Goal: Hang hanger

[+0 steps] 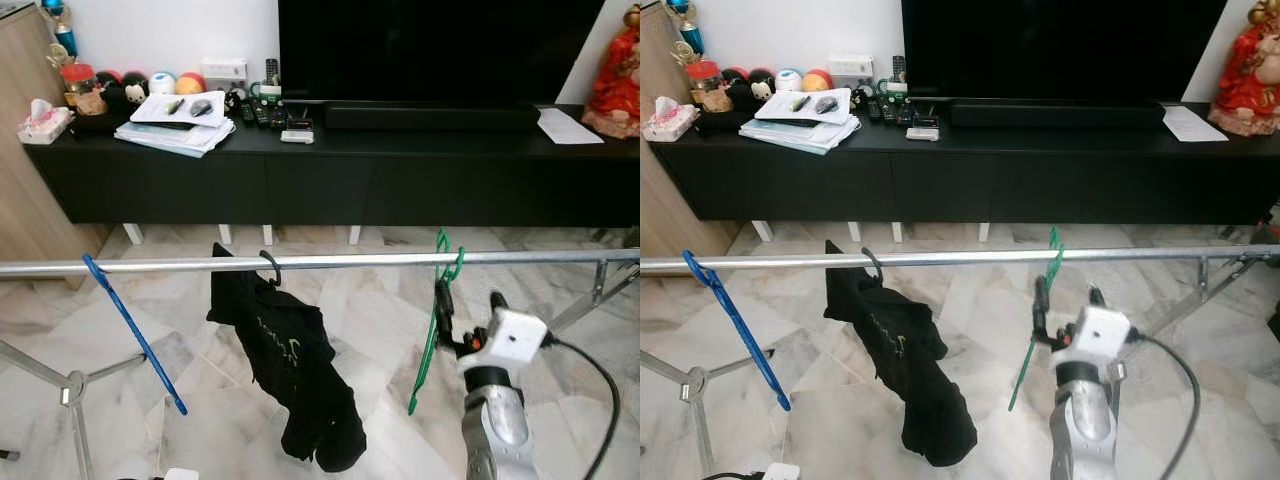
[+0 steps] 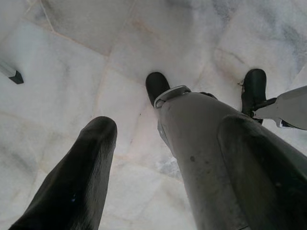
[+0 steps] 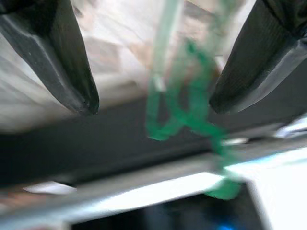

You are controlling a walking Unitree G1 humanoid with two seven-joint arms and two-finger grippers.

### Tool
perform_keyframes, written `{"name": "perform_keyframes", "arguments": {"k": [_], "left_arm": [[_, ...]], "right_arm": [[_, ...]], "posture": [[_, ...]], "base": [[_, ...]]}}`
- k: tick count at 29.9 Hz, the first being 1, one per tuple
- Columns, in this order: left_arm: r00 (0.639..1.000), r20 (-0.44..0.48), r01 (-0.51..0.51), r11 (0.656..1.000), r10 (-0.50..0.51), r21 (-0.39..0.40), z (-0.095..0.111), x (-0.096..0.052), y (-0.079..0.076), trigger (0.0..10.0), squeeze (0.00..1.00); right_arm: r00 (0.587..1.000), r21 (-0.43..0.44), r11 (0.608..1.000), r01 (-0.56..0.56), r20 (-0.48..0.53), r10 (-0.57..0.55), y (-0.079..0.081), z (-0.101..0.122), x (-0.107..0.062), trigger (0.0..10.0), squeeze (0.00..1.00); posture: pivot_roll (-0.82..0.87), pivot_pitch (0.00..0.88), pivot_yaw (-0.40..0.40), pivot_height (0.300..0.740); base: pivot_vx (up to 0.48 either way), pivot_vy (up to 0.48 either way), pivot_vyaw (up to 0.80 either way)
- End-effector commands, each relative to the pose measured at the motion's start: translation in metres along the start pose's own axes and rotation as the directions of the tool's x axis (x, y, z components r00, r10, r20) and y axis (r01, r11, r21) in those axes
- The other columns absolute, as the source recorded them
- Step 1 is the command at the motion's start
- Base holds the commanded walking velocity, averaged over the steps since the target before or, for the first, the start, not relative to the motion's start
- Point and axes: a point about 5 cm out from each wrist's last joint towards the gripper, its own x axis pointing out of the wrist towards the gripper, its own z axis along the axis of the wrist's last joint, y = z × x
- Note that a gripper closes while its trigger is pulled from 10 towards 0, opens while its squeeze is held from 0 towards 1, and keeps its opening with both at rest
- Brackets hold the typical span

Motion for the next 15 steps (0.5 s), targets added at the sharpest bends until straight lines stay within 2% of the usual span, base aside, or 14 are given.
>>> {"name": "perform_keyframes", "arguments": {"k": [1,3,4,5,6,9,10,12,15], "left_arm": [[1.000,-0.031,0.003,1.000,-0.002,0.024,-0.005,0.000,-0.002,10.0,0.00],[1.000,-0.030,0.004,1.000,-0.003,0.024,-0.003,0.001,-0.003,10.0,0.00],[1.000,-0.029,0.004,1.000,-0.004,0.024,-0.003,0.001,-0.004,10.0,0.00],[1.000,-0.029,0.004,1.000,-0.004,0.024,-0.003,0.001,-0.004,10.0,0.00],[1.000,-0.027,0.005,1.000,-0.004,0.024,-0.002,0.001,-0.005,10.0,0.00],[1.000,-0.023,0.001,1.000,-0.001,0.018,-0.001,0.001,-0.005,10.0,0.00],[1.000,-0.021,-0.002,1.000,0.002,0.013,0.000,0.001,-0.004,10.0,0.00],[1.000,-0.019,-0.004,1.000,0.004,0.012,0.000,0.001,-0.004,10.0,0.00],[1.000,-0.015,-0.007,1.000,0.007,-0.001,0.001,0.001,-0.005,10.0,0.00]], "right_arm": [[0.985,0.021,0.987,0.159,-0.071,-0.157,-0.023,-0.013,-0.008,10.0,1.00],[0.973,0.004,0.980,0.200,-0.122,-0.198,-0.030,-0.022,-0.012,10.0,1.00],[0.951,-0.069,0.973,0.222,-0.204,-0.231,-0.037,-0.038,-0.017,10.0,0.49],[0.951,-0.069,0.973,0.222,-0.204,-0.231,-0.037,-0.038,-0.017,10.0,0.49],[0.920,-0.111,0.964,0.240,-0.291,-0.263,-0.043,-0.053,-0.023,10.0,0.01],[0.872,-0.151,0.958,0.242,-0.400,-0.283,-0.047,-0.071,-0.029,10.0,0.00],[0.840,-0.155,0.963,0.222,-0.470,-0.269,-0.046,-0.082,-0.033,10.0,0.00],[0.819,-0.143,0.970,0.197,-0.520,-0.243,-0.044,-0.090,-0.036,10.0,0.00],[0.761,-0.167,0.984,0.064,-0.629,-0.156,-0.037,-0.109,-0.048,10.0,0.00]], "posture": [[-0.06,0.090,-0.013,0.740],[-0.07,0.089,-0.012,0.740],[-0.07,0.089,-0.013,0.740],[-0.07,0.089,-0.013,0.740],[-0.07,0.089,-0.014,0.740],[-0.07,0.089,-0.014,0.740],[-0.08,0.087,-0.018,0.740],[-0.08,0.087,-0.018,0.740],[-0.10,0.088,-0.013,0.740]], "base": [[0.000,0.000,0.00],[0.000,0.000,0.00],[0.000,0.000,0.00],[0.000,0.000,0.00],[0.000,0.000,0.00],[0.000,0.000,0.00],[0.000,0.000,0.00],[0.000,0.000,0.00],[0.000,0.000,0.00]]}}
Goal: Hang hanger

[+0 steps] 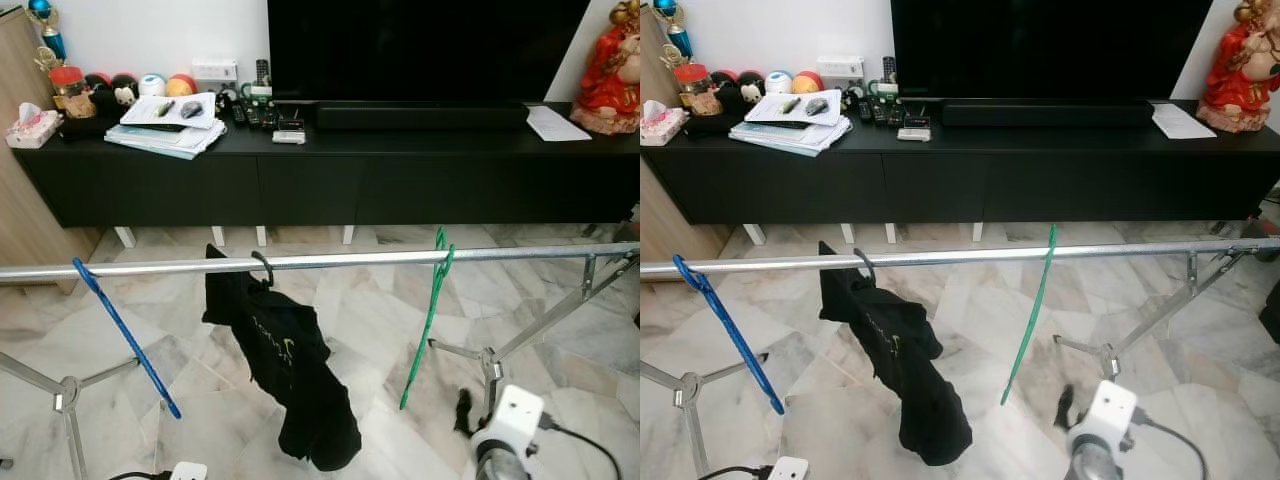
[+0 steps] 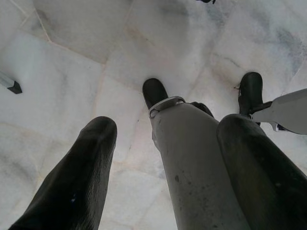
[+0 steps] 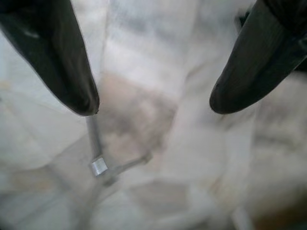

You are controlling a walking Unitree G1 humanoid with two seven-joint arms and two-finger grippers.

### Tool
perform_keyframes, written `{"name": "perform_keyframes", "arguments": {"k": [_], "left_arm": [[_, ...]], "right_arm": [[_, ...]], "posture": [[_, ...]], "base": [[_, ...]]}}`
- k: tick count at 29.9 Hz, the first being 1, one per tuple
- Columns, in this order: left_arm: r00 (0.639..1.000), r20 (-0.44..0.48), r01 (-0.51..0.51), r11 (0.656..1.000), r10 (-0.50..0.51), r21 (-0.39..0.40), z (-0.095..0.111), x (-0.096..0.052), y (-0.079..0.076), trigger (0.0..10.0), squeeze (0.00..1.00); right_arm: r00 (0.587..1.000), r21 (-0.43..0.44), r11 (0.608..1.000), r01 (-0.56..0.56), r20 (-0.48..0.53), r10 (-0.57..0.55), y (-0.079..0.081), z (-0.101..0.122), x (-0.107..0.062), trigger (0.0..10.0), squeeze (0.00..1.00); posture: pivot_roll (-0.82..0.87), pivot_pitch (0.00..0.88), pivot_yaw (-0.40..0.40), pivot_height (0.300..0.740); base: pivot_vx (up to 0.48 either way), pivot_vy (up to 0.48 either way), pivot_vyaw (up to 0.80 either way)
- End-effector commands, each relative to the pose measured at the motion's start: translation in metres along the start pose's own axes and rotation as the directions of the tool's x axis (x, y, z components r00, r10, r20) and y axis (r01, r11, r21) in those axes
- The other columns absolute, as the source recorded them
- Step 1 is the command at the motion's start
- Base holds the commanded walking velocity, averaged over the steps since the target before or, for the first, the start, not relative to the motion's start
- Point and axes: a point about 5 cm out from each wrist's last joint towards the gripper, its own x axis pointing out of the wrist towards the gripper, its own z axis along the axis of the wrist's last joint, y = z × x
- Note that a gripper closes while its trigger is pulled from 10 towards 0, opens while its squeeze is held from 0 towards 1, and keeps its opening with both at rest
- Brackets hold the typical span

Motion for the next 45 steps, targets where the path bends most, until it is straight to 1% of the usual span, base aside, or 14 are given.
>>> {"name": "perform_keyframes", "arguments": {"k": [1,2,3,4,7,13,18,26,28,29,30,33,42,45], "left_arm": [[1.000,-0.025,-0.001,1.000,0.001,0.004,-0.006,0.000,0.000,10.0,0.00],[1.000,-0.023,-0.002,1.000,0.003,0.004,-0.006,0.000,0.000,10.0,0.00],[1.000,-0.023,-0.002,1.000,0.003,0.004,-0.006,0.000,0.000,10.0,0.00],[1.000,-0.024,-0.007,1.000,0.007,0.007,-0.005,0.000,0.001,10.0,0.00],[1.000,-0.026,-0.013,1.000,0.014,0.013,-0.005,-0.001,0.003,10.0,0.00],[0.999,-0.038,-0.022,0.999,0.024,0.042,-0.007,-0.001,0.006,10.0,0.00],[0.999,-0.045,-0.019,0.998,0.021,0.061,-0.008,-0.002,0.007,10.0,0.00],[0.999,-0.049,-0.020,0.998,0.023,0.061,-0.011,-0.002,0.008,10.0,0.00],[0.998,-0.060,-0.018,0.998,0.022,0.061,-0.019,-0.003,0.008,10.0,0.00],[0.996,-0.085,-0.013,0.998,0.018,0.060,-0.039,-0.007,0.007,10.0,0.00],[0.995,-0.094,-0.010,0.998,0.016,0.060,-0.046,-0.008,0.006,10.0,0.00],[0.995,-0.102,-0.008,0.998,0.015,0.065,-0.050,-0.009,0.006,10.0,0.00],[0.994,-0.108,-0.005,0.997,0.013,0.072,-0.051,-0.009,0.006,10.0,0.00],[0.996,-0.093,-0.006,0.997,0.013,0.072,-0.043,-0.008,0.008,10.0,0.00]], "right_arm": [[0.995,-0.046,0.998,-0.047,-0.093,0.043,0.002,-0.019,-0.003,10.0,0.00],[0.985,-0.047,0.996,-0.074,-0.162,0.066,0.005,-0.034,-0.006,10.0,0.00],[0.985,-0.047,0.996,-0.074,-0.162,0.066,0.005,-0.034,-0.006,10.0,0.00],[0.973,-0.062,0.995,-0.078,-0.221,0.062,0.005,-0.047,-0.011,10.0,0.00],[0.952,-0.110,0.992,-0.058,-0.306,0.022,0.002,-0.068,-0.019,10.0,0.00],[0.928,-0.132,0.988,-0.085,-0.372,0.030,0.000,-0.092,-0.032,10.0,0.00],[0.921,-0.140,0.988,-0.070,-0.391,0.010,-0.006,-0.097,-0.035,10.0,0.00],[0.923,-0.152,0.985,-0.088,-0.385,0.023,-0.005,-0.098,-0.036,10.0,0.00],[0.923,-0.151,0.984,-0.091,-0.383,0.027,-0.005,-0.099,-0.036,10.0,0.00],[0.924,-0.155,0.983,-0.098,-0.382,0.032,-0.005,-0.099,-0.036,10.0,0.00],[0.924,-0.157,0.982,-0.101,-0.381,0.034,-0.005,-0.099,-0.036,10.0,0.00],[0.924,-0.161,0.981,-0.104,-0.381,0.036,-0.006,-0.099,-0.036,10.0,0.00],[0.921,-0.168,0.980,-0.106,-0.389,0.033,-0.006,-0.100,-0.037,10.0,0.00],[0.922,-0.163,0.981,-0.104,-0.387,0.033,-0.006,-0.100,-0.037,10.0,0.00]], "posture": [[-0.09,0.088,-0.015,0.740],[-0.08,0.088,-0.018,0.740],[-0.08,0.088,-0.018,0.740],[-0.08,0.089,-0.021,0.740],[-0.07,0.087,-0.023,0.740],[-0.08,0.090,-0.014,0.740],[-0.07,0.088,-0.016,0.740],[-0.08,0.073,-0.017,0.740],[-0.08,0.073,-0.017,0.740],[-0.08,0.069,-0.017,0.740],[-0.08,0.067,-0.017,0.740],[-0.08,0.064,-0.016,0.740],[-0.08,0.068,-0.016,0.740],[-0.08,0.072,-0.016,0.740]], "base": [[0.000,0.000,0.00],[0.000,0.000,0.00],[0.000,0.000,0.00],[0.000,0.000,0.00],[0.000,0.000,0.00],[0.000,0.000,0.00],[0.000,0.000,0.00],[0.000,0.000,0.00],[0.000,0.000,0.00],[0.000,0.000,0.00],[0.000,0.000,0.00],[0.000,0.000,0.00],[0.000,-0.147,0.00],[0.000,-0.294,0.00]]}}
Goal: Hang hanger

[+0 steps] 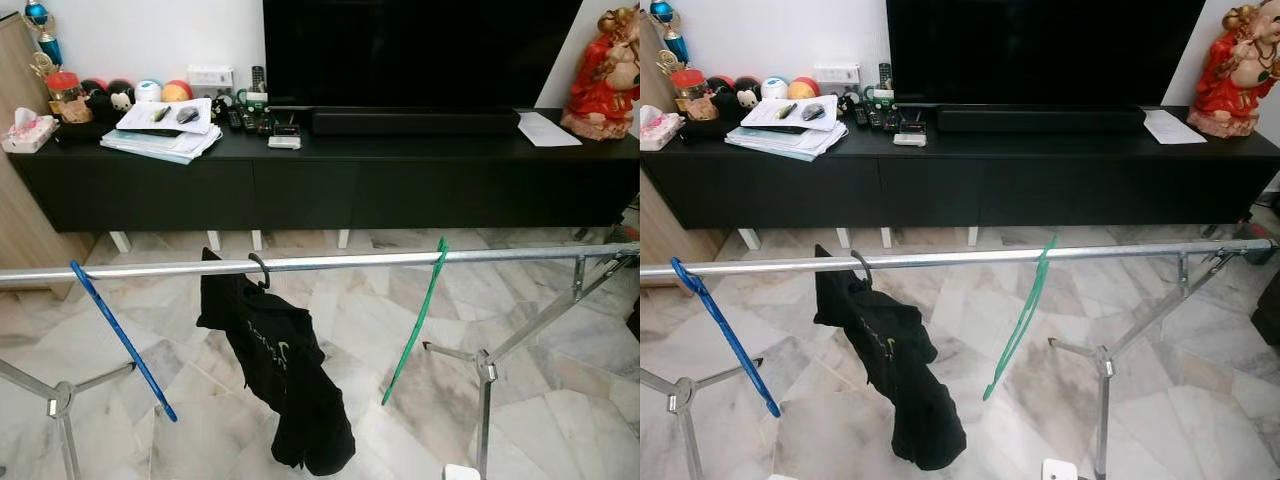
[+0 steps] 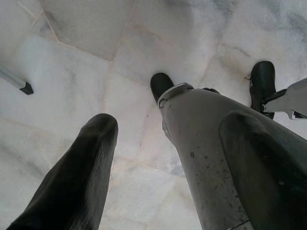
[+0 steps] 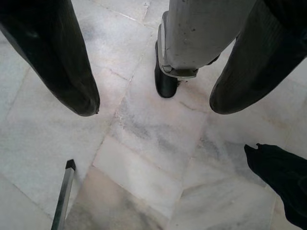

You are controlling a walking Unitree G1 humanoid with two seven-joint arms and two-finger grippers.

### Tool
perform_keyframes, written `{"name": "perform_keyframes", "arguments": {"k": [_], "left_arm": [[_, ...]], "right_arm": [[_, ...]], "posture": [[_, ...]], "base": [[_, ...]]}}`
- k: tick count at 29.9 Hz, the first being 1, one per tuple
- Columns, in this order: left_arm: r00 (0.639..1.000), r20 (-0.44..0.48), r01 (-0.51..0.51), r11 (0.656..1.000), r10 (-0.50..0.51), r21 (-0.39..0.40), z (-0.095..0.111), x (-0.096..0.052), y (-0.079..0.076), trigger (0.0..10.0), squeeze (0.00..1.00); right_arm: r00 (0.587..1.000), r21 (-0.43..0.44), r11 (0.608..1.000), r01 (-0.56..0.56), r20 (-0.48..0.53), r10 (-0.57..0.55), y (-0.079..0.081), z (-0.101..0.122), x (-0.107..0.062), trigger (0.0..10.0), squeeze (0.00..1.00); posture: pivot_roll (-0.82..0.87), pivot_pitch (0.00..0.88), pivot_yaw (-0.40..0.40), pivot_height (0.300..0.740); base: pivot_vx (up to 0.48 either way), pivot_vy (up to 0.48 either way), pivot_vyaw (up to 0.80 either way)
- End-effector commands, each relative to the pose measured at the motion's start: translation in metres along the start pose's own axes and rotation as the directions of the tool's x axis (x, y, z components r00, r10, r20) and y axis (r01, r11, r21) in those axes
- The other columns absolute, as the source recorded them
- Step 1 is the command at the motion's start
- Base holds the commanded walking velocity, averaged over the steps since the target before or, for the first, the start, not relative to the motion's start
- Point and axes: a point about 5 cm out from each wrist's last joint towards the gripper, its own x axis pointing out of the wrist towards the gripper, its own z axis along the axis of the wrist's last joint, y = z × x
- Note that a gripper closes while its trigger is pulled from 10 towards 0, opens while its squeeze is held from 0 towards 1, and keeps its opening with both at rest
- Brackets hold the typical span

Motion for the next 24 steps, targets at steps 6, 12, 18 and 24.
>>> {"name": "perform_keyframes", "arguments": {"k": [6,12,18,24], "left_arm": [[0.998,-0.055,0.014,1.000,-0.013,0.013,-0.003,0.001,-0.005,10.0,0.00],[0.999,-0.037,0.023,1.000,-0.022,0.014,0.009,0.004,-0.011,10.0,0.00],[0.999,-0.038,0.022,1.000,-0.022,0.013,0.009,0.004,-0.011,10.0,0.00],[0.999,-0.043,0.020,1.000,-0.020,0.012,0.006,0.003,-0.009,10.0,0.00]], "right_arm": [[1.000,0.017,1.000,0.001,0.004,-0.001,0.000,0.001,0.000,10.0,0.00],[1.000,0.012,1.000,-0.003,0.007,0.003,0.001,0.002,0.000,10.0,0.00],[1.000,0.006,1.000,-0.007,0.007,0.007,0.001,0.002,0.000,10.0,0.00],[1.000,0.005,1.000,-0.012,0.010,0.011,0.002,0.003,0.001,10.0,0.00]], "posture": [[-0.08,0.081,-0.018,0.740],[-0.08,0.087,-0.019,0.740],[-0.08,0.091,-0.021,0.740],[-0.07,0.094,-0.021,0.740]], "base": [[0.000,-0.292,0.00],[0.000,-0.297,0.00],[0.000,-0.308,0.00],[0.000,-0.313,0.00]]}}
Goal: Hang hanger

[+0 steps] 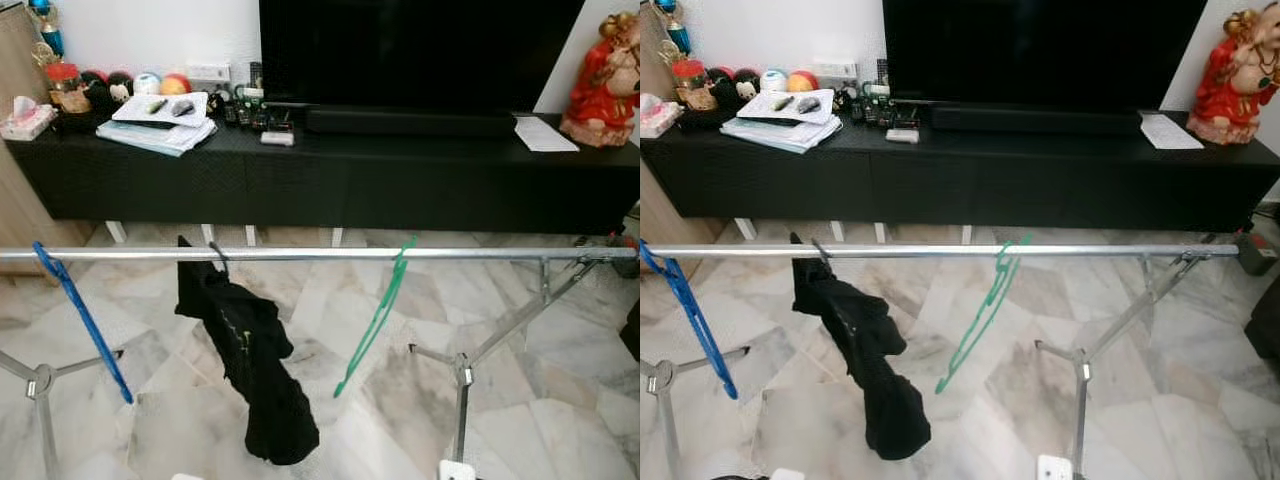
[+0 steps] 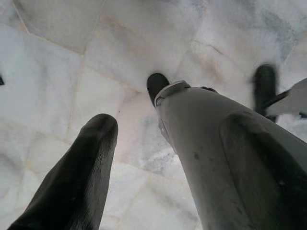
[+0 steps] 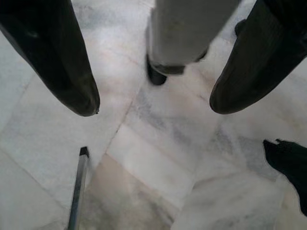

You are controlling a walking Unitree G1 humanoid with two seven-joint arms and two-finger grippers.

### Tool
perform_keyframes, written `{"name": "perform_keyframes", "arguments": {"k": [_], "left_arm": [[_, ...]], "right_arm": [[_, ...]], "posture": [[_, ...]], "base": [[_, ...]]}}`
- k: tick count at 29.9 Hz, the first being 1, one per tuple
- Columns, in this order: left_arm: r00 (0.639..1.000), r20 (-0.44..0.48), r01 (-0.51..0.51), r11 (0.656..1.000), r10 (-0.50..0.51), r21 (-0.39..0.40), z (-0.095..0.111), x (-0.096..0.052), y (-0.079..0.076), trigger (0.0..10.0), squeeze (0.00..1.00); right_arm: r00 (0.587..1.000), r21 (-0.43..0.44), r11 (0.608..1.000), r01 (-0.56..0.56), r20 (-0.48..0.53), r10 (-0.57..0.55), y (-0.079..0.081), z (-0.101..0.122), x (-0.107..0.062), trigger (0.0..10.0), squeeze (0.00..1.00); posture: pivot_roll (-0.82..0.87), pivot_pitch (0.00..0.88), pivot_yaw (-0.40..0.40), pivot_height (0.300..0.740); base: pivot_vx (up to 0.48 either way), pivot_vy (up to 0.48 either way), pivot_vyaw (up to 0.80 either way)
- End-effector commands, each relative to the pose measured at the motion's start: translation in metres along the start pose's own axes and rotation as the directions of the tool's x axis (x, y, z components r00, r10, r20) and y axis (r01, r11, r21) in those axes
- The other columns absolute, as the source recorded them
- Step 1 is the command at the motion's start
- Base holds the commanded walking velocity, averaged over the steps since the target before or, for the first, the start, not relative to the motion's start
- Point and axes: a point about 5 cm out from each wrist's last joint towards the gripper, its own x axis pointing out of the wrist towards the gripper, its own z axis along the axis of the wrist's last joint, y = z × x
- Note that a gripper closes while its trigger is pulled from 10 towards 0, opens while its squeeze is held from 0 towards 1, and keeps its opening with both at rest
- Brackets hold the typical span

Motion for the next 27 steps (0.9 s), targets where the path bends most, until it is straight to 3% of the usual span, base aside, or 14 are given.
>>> {"name": "perform_keyframes", "arguments": {"k": [1,13,27], "left_arm": [[0.999,-0.035,0.015,1.000,-0.015,0.005,-0.008,0.000,-0.005,10.0,0.00],[0.999,-0.034,0.014,1.000,-0.013,0.004,-0.008,-0.001,-0.001,10.0,0.00],[0.999,-0.043,0.026,1.000,-0.026,-0.006,-0.014,0.000,-0.013,10.0,0.00]], "right_arm": [[1.000,-0.001,1.000,0.015,-0.009,-0.015,-0.007,-0.004,-0.001,10.0,0.00],[1.000,0.003,1.000,0.009,-0.004,-0.009,-0.005,-0.003,-0.001,10.0,0.00],[1.000,0.004,1.000,0.013,-0.010,-0.013,-0.005,-0.004,-0.001,10.0,0.00]], "posture": [[-0.07,0.094,-0.022,0.740],[-0.07,0.096,-0.020,0.740],[-0.08,0.099,-0.017,0.740]], "base": [[0.000,-0.311,0.00],[0.000,-0.313,0.00],[0.000,-0.268,-0.04]]}}
